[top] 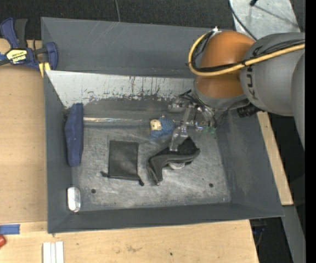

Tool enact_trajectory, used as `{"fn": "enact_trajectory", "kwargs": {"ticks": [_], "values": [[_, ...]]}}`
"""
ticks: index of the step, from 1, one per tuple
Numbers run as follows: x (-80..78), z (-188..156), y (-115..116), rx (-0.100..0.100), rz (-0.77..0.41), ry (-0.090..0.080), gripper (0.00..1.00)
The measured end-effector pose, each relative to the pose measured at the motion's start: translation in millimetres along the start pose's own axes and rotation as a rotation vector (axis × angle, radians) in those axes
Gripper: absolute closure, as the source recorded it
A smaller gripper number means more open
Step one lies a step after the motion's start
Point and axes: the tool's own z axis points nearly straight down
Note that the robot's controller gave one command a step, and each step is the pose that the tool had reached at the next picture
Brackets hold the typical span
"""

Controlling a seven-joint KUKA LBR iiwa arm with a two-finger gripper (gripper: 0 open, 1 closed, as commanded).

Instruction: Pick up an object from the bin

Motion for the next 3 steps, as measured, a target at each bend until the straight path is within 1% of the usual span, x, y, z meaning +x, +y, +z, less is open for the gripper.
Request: {"fn": "enact_trajectory", "kwargs": {"ticks": [2, 3], "values": [[-0.3, 0.3, -0.1, 0.000, -0.001, 0.000, 0.00], [0.2, 2.8, 0.2, -0.001, 0.058, 0.000, 0.00]]}}
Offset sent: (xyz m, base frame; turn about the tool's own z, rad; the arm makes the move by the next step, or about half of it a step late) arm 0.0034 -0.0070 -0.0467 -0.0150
